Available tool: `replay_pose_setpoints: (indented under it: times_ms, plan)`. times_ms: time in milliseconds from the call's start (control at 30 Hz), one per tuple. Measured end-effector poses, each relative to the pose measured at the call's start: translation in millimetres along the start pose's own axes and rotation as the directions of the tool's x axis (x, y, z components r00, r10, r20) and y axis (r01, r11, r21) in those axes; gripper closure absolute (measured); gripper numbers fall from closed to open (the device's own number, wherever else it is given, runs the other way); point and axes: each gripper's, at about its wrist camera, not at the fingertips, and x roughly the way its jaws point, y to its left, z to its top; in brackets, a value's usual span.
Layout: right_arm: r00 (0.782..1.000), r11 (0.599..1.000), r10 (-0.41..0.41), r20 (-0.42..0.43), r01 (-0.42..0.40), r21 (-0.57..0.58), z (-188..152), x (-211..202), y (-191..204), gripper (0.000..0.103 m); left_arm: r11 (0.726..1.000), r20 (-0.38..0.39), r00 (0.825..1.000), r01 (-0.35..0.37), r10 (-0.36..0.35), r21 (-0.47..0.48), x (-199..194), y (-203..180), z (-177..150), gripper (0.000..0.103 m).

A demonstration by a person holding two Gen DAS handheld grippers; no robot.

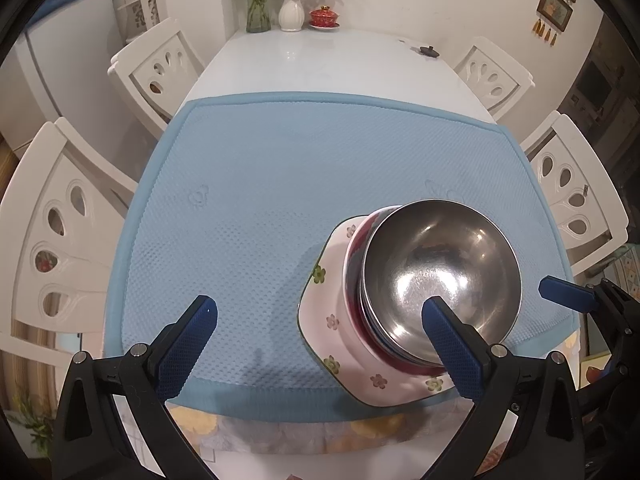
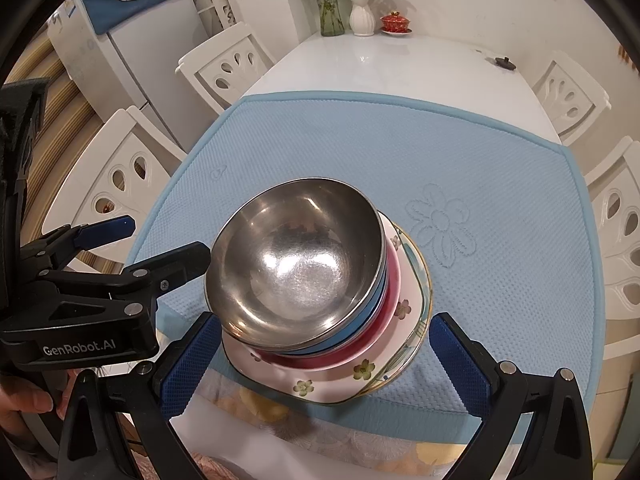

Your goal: Organize plates and bowls

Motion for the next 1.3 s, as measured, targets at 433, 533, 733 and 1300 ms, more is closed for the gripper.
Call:
replay_pose_setpoints:
  times_ms: [433,533,733,1300]
  plan:
    - [1.0,1.0,0.005,-0.012,-0.005,-0.003,1.8,3.8,-1.2,0.0,1.0,-0.011,1.0,0.014,-0.014,-0.007,3.8,-1.1,0.8,0.001]
    - [1.0,1.0,0.007,-0.017,-0.007,-0.003,1.8,5.1,-1.8,0.0,1.0,-0.015,1.0,0.012,-0.013,-0.007,5.2,-1.6,0.8,0.001]
    - [1.0,1.0,0.008,-0.027,-0.008,0.005,2.5,8.5,-4.3,0.0,1.0,-0.025,1.0,0.012,-0.012,-0.009,8.8,-2.4,1.7,0.001]
    - [0.999,1.0,0.003,-0.041,-0.002,0.013,6.2,16.0,-6.4,0.0,1.0,-0.021,1.0,-0.003,0.003,-0.004,17.6,-2.8,9.4,0.001]
